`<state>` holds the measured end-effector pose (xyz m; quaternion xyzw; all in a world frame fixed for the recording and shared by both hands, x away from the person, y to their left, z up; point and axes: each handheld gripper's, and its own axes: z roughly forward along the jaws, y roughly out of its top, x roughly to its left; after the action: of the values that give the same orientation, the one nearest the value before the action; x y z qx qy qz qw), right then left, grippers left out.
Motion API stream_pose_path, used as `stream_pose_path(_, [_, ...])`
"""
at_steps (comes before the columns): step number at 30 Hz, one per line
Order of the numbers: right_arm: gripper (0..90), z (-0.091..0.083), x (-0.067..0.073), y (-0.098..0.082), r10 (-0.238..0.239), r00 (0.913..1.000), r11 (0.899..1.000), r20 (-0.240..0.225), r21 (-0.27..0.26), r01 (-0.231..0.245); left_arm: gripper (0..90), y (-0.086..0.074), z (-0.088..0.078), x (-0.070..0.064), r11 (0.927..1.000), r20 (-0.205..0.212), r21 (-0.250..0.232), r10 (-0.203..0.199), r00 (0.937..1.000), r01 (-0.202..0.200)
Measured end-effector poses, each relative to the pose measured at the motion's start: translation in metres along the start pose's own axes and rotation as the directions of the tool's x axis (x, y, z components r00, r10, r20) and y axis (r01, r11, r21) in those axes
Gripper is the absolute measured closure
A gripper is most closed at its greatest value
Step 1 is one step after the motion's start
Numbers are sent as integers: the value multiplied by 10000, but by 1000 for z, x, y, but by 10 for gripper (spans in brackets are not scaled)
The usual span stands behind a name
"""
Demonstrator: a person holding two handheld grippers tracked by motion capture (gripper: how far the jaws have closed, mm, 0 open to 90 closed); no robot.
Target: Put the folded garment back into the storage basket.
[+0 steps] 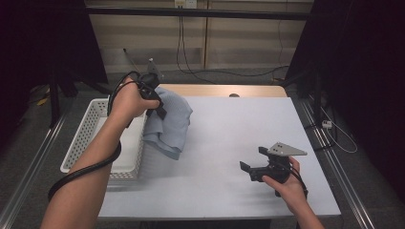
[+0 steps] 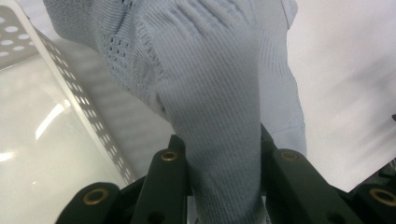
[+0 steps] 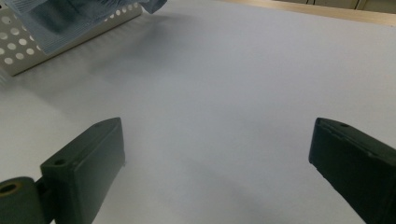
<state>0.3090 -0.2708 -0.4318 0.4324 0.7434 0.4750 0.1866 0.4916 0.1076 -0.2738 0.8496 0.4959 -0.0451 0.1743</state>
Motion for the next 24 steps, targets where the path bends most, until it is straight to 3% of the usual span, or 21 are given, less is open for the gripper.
stream_pose_path(24, [36, -1, -1, 0, 16, 10000, 10000, 25, -60, -16, 746, 6, -15, 4, 10000, -280, 100, -2, 9996, 4])
